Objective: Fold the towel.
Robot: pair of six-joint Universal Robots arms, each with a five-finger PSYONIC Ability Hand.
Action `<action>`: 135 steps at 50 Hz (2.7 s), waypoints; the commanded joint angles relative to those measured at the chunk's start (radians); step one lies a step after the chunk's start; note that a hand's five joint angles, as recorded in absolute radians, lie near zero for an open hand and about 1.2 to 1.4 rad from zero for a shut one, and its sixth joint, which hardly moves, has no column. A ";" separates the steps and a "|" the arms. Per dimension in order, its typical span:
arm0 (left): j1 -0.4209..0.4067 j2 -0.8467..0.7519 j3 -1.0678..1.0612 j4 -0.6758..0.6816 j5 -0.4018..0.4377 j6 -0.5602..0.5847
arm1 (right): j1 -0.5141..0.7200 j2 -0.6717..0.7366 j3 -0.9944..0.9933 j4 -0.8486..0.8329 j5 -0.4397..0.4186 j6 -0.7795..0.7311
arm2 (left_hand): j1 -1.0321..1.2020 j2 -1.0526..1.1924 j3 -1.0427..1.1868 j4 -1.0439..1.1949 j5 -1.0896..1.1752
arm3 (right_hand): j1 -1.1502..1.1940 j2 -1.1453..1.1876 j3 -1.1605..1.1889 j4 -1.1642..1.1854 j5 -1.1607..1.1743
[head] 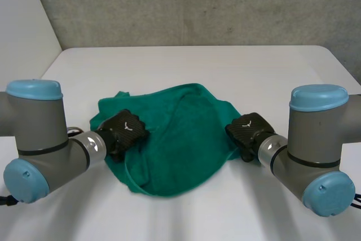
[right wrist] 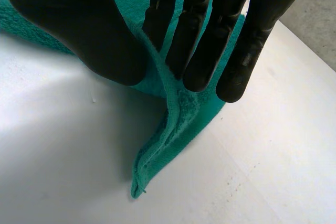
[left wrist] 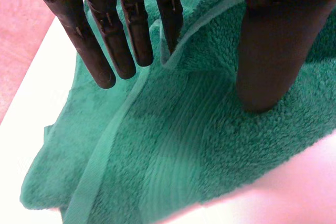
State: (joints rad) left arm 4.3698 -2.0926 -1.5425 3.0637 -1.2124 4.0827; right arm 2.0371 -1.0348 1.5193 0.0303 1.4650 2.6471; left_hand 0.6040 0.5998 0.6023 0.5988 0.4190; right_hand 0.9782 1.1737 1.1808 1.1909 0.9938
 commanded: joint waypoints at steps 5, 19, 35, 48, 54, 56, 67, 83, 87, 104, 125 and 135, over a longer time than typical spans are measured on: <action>-0.009 -0.010 -0.002 0.043 0.065 -0.034 | 0.000 0.001 0.002 0.000 0.000 -0.009 | 0.129 0.133 0.130 0.134 0.139 | 0.418 0.223 0.215 0.205 0.228; 0.043 0.142 -0.001 0.076 -0.022 -0.041 | -0.031 -0.046 -0.094 0.115 -0.002 -0.038 | 0.792 0.796 0.794 0.798 0.803 | 0.418 0.223 0.215 0.205 0.228; 0.039 0.450 -0.261 -0.080 -0.214 -0.219 | -0.005 -0.088 -0.248 0.531 0.014 -0.272 | 0.792 0.796 0.794 0.798 0.803 | 0.418 0.223 0.215 0.205 0.228; 0.065 0.102 0.031 -0.010 -0.381 -0.205 | -0.003 0.156 -0.556 0.501 0.104 -0.259 | 0.792 0.796 0.794 0.798 0.803 | 0.418 0.223 0.215 0.205 0.228; 0.062 0.063 0.441 0.147 -0.391 -0.199 | -0.002 0.150 -0.903 0.277 0.109 -0.153 | 0.792 0.796 0.794 0.798 0.803 | 0.418 0.223 0.215 0.205 0.228; 0.062 0.065 0.531 0.234 -0.394 -0.206 | -0.002 0.134 -1.002 0.150 0.107 -0.084 | 0.792 0.796 0.794 0.798 0.803 | 0.418 0.223 0.215 0.205 0.228; 0.060 0.174 0.475 0.550 -0.411 -0.304 | -0.017 -0.106 -0.799 -0.110 0.086 -0.009 | 0.792 0.796 0.794 0.798 0.803 | 0.418 0.223 0.215 0.205 0.228; 0.079 0.169 -0.213 0.544 -0.398 -0.374 | -0.015 -0.076 -0.168 -0.013 0.015 -0.002 | 0.792 0.796 0.794 0.798 0.803 | 0.418 0.223 0.215 0.205 0.228; 0.071 0.117 -0.258 0.544 -0.397 -0.370 | -0.018 0.018 -0.113 -0.012 0.017 0.007 | 0.792 0.796 0.794 0.798 0.803 | 0.418 0.223 0.215 0.205 0.228; 0.073 0.128 -0.271 0.543 -0.398 -0.378 | -0.115 0.053 0.036 -0.128 0.014 0.401 | 0.792 0.796 0.794 0.798 0.803 | -0.153 -0.348 -0.356 -0.366 -0.343; 0.088 0.125 -0.266 0.544 -0.397 -0.380 | -0.178 0.084 -0.013 -0.173 0.008 0.399 | 0.792 0.796 0.794 0.798 0.803 | -0.075 -0.270 -0.277 -0.287 -0.265; 0.088 0.105 -0.280 0.477 -0.345 -0.367 | -0.212 0.099 -0.053 -0.153 -0.037 0.294 | 0.153 0.158 0.155 0.159 0.164 | 0.418 0.223 0.215 0.205 0.228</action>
State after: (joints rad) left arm 4.4575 -1.9757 -1.8126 3.6041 -1.6083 3.7064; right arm 1.8461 -0.9413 1.4822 -0.1382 1.4598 3.0220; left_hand 0.9378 0.9567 0.9669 0.9652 0.7923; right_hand 0.9806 1.1769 1.1798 1.1867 0.9748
